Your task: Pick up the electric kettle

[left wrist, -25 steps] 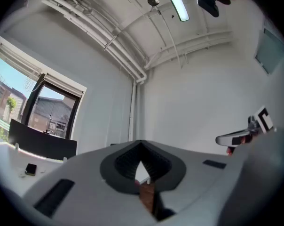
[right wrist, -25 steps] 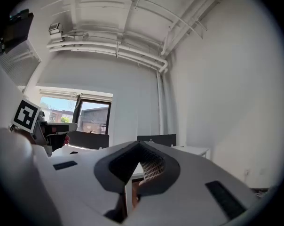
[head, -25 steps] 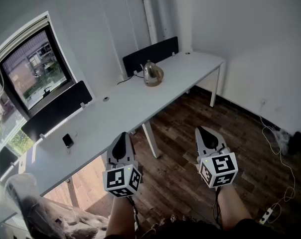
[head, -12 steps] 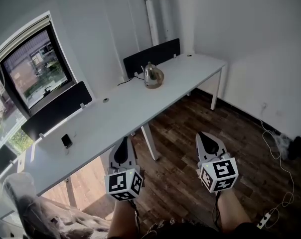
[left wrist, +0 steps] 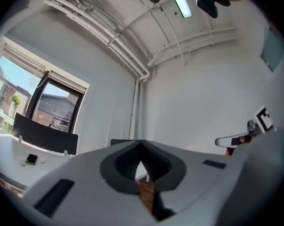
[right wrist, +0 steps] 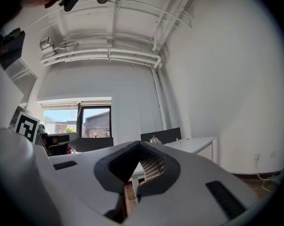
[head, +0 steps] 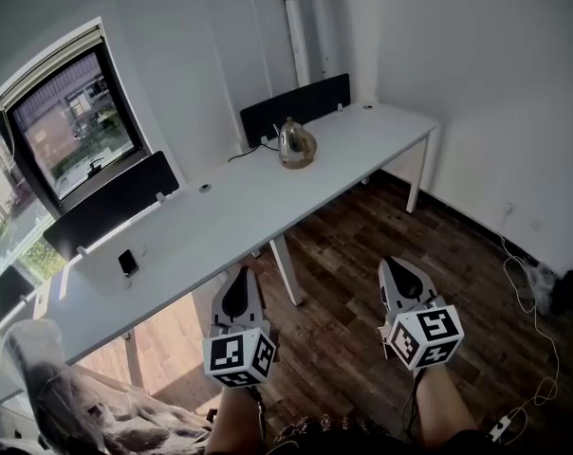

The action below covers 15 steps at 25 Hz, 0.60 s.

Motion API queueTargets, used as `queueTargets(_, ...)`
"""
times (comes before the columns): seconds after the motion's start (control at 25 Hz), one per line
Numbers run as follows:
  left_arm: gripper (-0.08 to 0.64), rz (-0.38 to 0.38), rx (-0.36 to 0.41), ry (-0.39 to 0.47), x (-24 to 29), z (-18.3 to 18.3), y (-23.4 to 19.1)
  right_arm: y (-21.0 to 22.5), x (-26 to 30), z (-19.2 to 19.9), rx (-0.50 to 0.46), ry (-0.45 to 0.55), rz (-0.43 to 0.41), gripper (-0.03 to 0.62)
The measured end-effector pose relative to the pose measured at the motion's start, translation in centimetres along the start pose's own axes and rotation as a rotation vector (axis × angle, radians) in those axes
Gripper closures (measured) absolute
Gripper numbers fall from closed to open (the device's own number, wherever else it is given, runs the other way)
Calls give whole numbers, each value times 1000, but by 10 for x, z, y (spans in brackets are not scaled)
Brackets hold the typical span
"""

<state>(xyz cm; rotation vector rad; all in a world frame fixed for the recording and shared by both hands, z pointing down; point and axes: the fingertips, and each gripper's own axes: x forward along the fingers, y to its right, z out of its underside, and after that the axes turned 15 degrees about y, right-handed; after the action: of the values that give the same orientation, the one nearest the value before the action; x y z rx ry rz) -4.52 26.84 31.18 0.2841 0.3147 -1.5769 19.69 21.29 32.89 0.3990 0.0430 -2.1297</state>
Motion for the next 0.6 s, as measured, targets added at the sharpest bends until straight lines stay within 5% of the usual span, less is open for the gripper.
queueTargets(0.6,563,31,-58,25,51,22,-42,9,56,36,-1,-4,47,584)
